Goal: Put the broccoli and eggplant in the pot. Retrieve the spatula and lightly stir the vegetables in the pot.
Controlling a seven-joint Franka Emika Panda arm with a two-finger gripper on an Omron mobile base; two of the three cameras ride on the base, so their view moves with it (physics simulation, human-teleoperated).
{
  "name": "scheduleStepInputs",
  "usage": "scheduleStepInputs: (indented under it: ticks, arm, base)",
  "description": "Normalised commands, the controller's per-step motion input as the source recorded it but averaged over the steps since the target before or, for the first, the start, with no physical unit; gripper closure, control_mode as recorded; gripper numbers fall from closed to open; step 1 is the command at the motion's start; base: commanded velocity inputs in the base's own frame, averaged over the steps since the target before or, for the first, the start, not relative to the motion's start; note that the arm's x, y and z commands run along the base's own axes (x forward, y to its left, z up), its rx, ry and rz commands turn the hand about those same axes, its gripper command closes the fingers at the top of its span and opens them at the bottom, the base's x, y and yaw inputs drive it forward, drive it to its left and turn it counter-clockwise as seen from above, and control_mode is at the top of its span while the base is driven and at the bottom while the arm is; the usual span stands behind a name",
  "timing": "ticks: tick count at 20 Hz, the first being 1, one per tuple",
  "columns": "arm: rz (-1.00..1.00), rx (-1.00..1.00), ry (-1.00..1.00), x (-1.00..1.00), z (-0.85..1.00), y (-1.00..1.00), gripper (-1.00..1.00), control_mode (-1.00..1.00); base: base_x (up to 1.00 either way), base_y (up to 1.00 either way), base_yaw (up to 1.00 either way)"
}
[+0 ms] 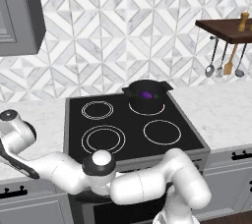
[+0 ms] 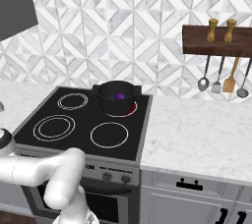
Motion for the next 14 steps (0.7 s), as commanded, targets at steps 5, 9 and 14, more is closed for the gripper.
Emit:
scheduleStepInputs:
  ticks: [5, 9, 14]
  arm:
    - [0.00, 0.00, -0.09, -0.52, -0.76, -0.34, -1.00, -1.00]
    - [0.00, 0.04, 0.00, 0.43, -0.54, -0.51, -1.00, -1.00]
    - [0.00, 0.05, 0.00, -0.07, -0.86, -0.42, 1.00, -1.00]
  base:
    - [0.00, 0.00, 0.00]
    - [0.00, 0.00, 0.00]
    - [0.00, 0.00, 0.00]
